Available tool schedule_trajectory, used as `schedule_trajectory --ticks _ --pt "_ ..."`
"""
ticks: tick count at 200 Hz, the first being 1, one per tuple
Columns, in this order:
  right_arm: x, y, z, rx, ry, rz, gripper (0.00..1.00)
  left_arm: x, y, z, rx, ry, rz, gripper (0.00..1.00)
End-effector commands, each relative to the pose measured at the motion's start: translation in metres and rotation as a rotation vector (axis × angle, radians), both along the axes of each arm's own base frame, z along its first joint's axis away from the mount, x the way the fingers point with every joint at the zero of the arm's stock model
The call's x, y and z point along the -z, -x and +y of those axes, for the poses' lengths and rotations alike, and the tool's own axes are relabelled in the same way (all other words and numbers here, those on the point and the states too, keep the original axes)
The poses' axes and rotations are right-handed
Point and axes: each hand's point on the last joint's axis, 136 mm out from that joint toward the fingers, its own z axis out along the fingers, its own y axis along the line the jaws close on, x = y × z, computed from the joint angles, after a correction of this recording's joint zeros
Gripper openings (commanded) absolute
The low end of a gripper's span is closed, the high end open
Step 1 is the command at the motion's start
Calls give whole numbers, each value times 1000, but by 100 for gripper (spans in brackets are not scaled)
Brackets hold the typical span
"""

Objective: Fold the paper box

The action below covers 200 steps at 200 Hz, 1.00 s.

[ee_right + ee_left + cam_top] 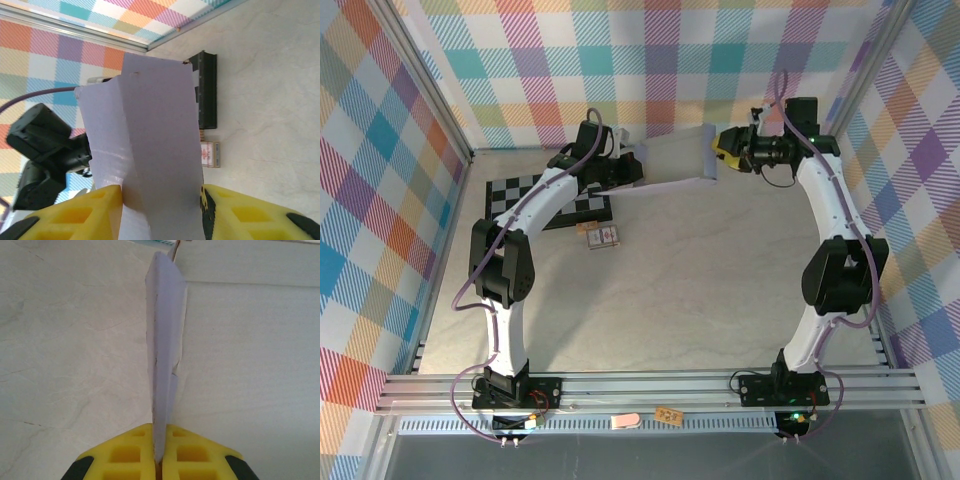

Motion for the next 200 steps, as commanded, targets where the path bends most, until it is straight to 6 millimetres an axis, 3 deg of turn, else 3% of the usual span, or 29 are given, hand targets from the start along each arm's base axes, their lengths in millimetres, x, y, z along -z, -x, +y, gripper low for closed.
schedule_trajectory --ticks 1,91,157,200 --pt "21 2 4 -8 104 17 46 -29 7 -16 55 31 -66 0" --pt "53 7 13 -37 304 5 49 -37 13 -20 81 1 -113 0" --pt "59 8 9 -39 374 -3 52 -39 16 -19 87 -13 -128 0" --pt "69 9 9 -18 476 6 42 -41 17 -21 91 -25 -147 0"
